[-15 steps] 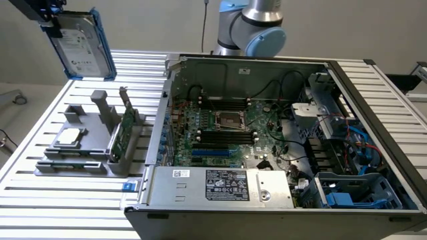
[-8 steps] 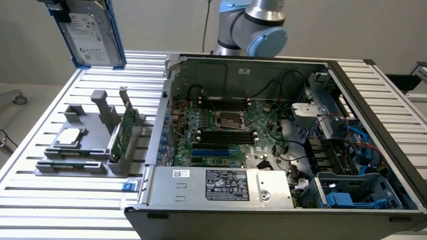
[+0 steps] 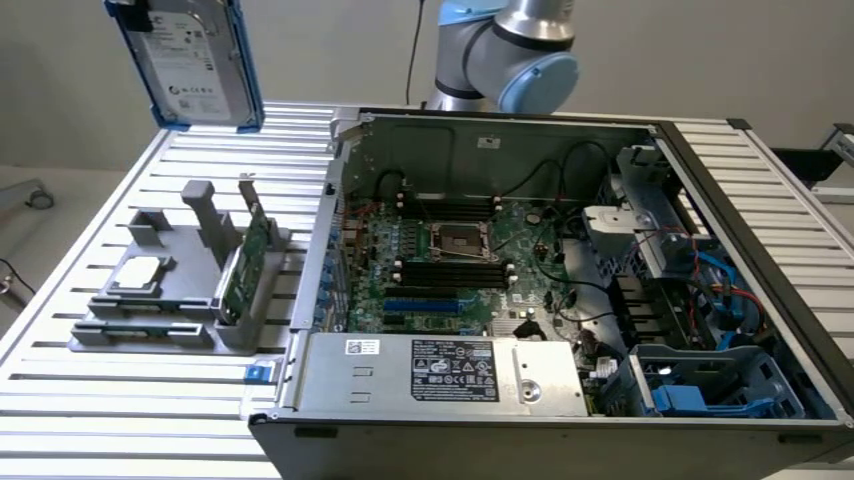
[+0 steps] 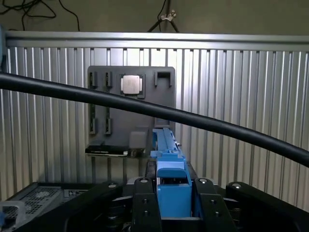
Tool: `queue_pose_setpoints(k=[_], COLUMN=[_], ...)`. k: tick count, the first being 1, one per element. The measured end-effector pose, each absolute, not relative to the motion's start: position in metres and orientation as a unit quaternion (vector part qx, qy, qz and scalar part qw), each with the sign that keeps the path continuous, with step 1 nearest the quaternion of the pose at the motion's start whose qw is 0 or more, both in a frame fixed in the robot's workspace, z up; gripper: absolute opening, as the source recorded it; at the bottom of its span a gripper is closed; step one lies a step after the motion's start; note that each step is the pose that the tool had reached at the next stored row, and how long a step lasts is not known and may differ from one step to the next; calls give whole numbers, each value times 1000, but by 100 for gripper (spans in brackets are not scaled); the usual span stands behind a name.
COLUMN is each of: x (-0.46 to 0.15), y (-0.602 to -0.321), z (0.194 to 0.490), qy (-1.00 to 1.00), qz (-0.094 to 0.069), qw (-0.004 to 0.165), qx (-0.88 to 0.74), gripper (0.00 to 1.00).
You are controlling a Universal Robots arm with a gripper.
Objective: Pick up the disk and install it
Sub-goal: 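Pick up the disk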
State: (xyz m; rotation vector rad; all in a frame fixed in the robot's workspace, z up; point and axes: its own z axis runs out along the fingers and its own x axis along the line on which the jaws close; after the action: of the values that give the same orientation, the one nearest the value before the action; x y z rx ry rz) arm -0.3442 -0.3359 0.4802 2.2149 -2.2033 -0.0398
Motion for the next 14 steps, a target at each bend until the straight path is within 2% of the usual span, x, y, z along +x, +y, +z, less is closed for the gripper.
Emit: queue_pose_setpoints(k=[14], x=[-287], y=[-347], z=[481], qy=[-705], qz=[-19], qw=[3], qx=[709], gripper=[33])
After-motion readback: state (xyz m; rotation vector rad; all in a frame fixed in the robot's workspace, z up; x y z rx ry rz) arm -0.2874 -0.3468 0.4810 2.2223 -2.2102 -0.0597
